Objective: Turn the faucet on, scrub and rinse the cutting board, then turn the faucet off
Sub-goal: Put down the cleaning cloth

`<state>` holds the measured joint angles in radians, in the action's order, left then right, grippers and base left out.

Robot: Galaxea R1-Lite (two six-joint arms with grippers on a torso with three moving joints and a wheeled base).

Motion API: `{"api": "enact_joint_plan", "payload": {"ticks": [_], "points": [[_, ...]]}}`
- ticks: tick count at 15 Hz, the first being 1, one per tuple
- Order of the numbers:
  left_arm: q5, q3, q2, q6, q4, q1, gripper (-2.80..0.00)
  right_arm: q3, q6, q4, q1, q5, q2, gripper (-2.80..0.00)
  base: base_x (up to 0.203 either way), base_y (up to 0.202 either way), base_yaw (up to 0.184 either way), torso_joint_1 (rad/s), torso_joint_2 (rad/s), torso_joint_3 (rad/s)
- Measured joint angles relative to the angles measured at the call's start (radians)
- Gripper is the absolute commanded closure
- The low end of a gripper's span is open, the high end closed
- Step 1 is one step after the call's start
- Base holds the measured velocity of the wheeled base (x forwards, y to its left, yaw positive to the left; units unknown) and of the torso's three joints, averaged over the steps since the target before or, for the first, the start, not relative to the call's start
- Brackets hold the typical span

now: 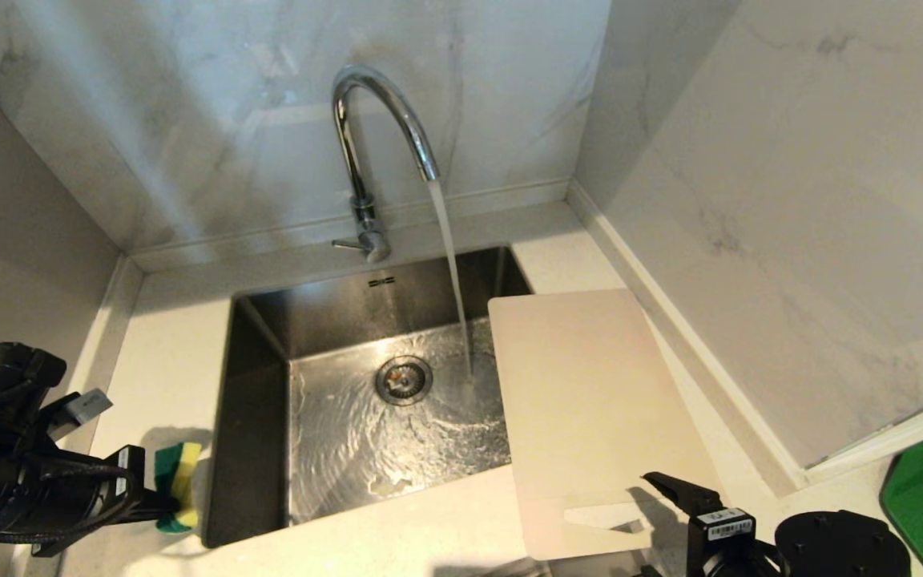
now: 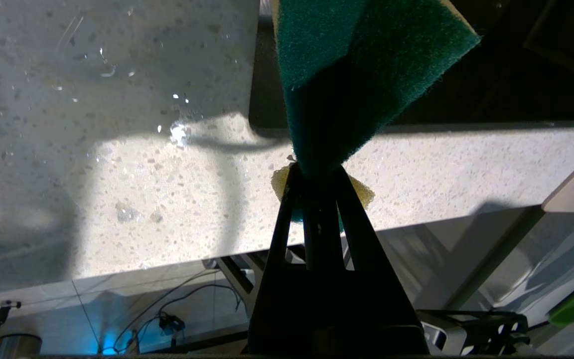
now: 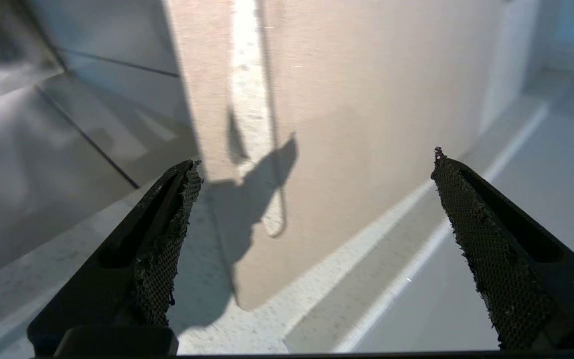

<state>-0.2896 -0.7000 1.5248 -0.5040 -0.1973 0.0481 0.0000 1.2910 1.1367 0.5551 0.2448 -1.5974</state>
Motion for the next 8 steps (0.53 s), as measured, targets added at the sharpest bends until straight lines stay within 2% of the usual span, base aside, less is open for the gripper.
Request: {"api": "enact_joint_plan", "payload": {"ticks": [8], "points": [[0.007, -0.042, -0.119, -0.033, -0.138, 0.027, 0.00, -0.038, -0.118, -0.012, -0.026, 0.007, 0.237, 0.00, 0.000, 0.000, 0.000, 0.000, 0.00, 0.000]]}}
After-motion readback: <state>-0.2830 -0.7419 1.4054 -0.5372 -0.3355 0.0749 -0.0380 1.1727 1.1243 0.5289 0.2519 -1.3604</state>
